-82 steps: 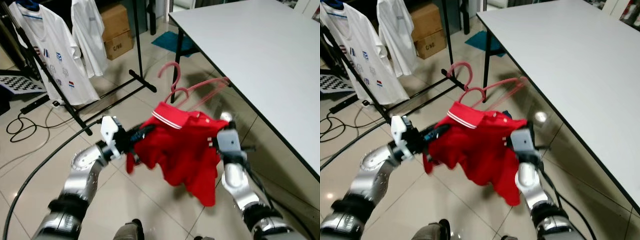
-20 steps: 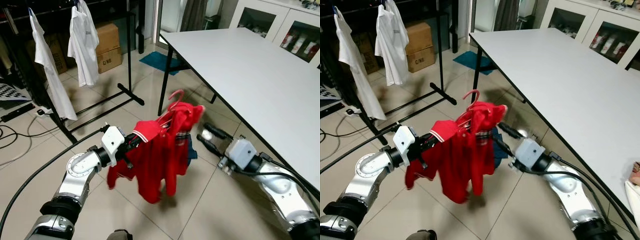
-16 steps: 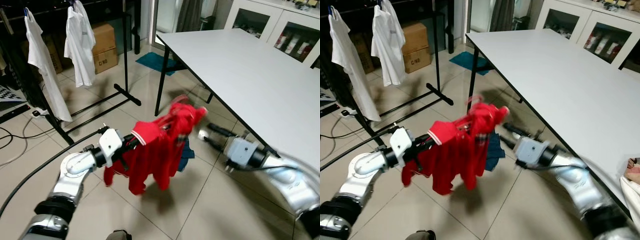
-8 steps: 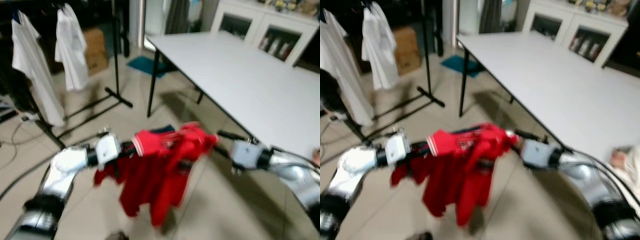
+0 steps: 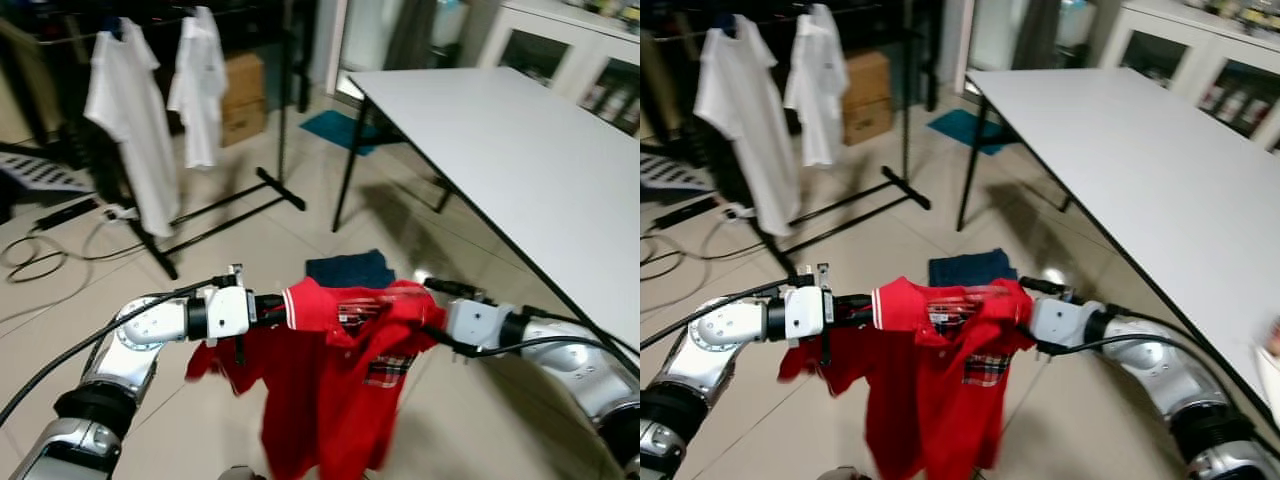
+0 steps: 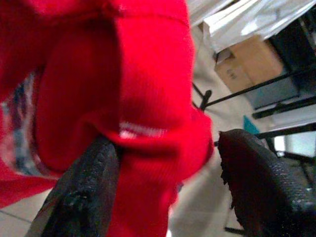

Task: Hang hanger

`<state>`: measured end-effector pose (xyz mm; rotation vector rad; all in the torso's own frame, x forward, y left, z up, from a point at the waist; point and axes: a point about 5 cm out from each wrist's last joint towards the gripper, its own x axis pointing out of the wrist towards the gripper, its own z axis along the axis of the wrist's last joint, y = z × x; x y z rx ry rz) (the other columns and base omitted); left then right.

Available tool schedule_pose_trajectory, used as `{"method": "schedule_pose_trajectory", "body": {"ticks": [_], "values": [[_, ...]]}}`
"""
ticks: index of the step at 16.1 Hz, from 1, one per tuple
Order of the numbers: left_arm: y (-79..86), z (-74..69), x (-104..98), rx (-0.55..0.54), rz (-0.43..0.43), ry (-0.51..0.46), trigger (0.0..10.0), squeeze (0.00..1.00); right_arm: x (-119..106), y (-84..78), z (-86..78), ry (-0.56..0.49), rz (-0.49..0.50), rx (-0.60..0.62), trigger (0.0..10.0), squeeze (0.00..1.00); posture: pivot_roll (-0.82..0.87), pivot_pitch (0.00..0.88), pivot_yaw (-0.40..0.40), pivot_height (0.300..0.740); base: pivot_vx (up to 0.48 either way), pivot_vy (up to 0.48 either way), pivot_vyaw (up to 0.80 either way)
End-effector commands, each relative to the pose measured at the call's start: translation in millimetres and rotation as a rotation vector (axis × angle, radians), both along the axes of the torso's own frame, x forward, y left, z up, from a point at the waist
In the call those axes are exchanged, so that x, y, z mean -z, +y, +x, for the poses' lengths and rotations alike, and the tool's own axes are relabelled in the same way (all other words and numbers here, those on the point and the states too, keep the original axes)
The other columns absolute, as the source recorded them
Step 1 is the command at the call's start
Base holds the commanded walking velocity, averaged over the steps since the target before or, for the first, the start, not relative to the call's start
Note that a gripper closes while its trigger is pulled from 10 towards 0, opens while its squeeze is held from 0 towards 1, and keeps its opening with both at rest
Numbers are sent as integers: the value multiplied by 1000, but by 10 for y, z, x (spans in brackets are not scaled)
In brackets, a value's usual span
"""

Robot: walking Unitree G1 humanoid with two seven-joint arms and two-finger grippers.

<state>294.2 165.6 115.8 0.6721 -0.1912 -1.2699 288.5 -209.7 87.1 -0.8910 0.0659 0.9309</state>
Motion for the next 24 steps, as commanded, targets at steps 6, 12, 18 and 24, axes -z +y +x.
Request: {"method": "schedule_pose_trajectory", "body": {"ticks": [6,12,18,24], "values": [[-104,22,-110,82,19,-81,10000,0,240,245,-128,129,46,-81,0,0,114,59,-51,740,0,0,0],[-96,8,-87,106,76,-119,10000,0,280,251,-206,179,74,-107,0,0,113,59,-51,740,0,0,0],[-160,44,-87,112,87,-156,10000,0,257,286,-255,230,147,-127,0,0,98,55,-57,740,0,0,0],[-184,98,-96,92,92,-173,10000,0,289,299,-331,283,195,-116,0,0,83,53,-52,740,0,0,0]]}}
